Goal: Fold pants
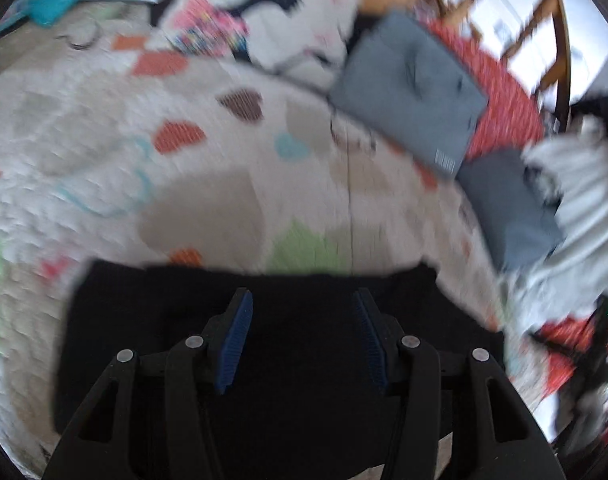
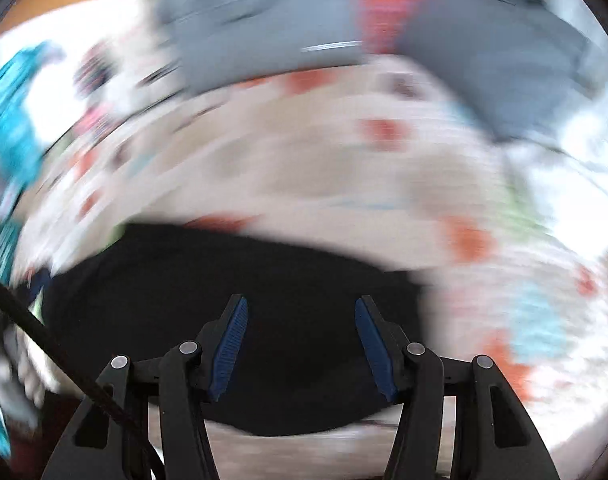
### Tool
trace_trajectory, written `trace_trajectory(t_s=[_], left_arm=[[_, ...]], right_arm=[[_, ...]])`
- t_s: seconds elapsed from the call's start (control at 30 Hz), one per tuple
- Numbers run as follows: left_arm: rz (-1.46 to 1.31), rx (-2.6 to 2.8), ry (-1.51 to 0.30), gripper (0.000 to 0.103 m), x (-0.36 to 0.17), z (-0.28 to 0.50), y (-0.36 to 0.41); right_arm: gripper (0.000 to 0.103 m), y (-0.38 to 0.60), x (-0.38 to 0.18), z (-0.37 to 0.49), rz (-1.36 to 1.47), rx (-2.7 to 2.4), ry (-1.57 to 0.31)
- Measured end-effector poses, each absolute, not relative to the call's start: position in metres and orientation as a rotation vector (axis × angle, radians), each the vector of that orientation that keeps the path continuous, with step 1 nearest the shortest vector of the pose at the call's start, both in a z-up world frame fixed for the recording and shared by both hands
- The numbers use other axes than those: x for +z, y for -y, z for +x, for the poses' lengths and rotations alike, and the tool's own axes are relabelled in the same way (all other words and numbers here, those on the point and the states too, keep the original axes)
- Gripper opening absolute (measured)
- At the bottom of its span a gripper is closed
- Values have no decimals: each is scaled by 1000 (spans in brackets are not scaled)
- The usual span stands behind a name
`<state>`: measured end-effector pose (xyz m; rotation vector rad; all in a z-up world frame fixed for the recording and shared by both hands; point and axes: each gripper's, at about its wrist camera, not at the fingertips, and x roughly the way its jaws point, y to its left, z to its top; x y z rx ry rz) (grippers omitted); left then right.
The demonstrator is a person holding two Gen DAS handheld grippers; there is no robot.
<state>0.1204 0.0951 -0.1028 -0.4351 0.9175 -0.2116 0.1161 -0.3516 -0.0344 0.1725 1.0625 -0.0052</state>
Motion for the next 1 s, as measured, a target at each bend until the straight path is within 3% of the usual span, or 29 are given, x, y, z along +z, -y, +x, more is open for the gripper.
trace_trajectory(t_s=[0.3,0.33,0.37,0.4,0.5,0.6,0.63,0.7,0.77,0.8,0.83,1.0], left_arm=[[-373,-103,-1018,52,-138,140,-70],[-381,-99,-1014,53,-139,141,-70],[-380,-97,-1012,54,-140,143,-69],[-370,-92,-1010,54,-140,143,-67],[-327,-80,-1008,57,-140,147,-61],[-301,-81,-1016,70,-139,151,-52],[-296,-78,-1019,73,-139,153,-50],[-278,-61,-1019,73,-138,155,-46],[-273,-55,-1012,73,-136,155,-45],[-296,-54,-1003,73,-133,154,-48],[-325,-57,-995,73,-131,152,-52],[-459,-9,-942,73,-115,138,-85]], right_arm=[[58,398,-100,145,218,-36,-1202],[32,394,-105,147,215,-17,-1208],[13,391,-107,148,212,-3,-1210],[5,389,-107,147,207,-8,-1207],[0,398,-104,144,116,-145,-1187],[1,424,-106,144,119,-325,-1195],[6,424,-96,143,111,-343,-1153],[6,409,-77,142,149,-249,-1086],[25,375,-59,148,169,-92,-1041],[41,355,-54,152,166,-15,-1031],[46,330,-51,158,156,76,-1031],[46,218,-58,187,264,495,-1122]])
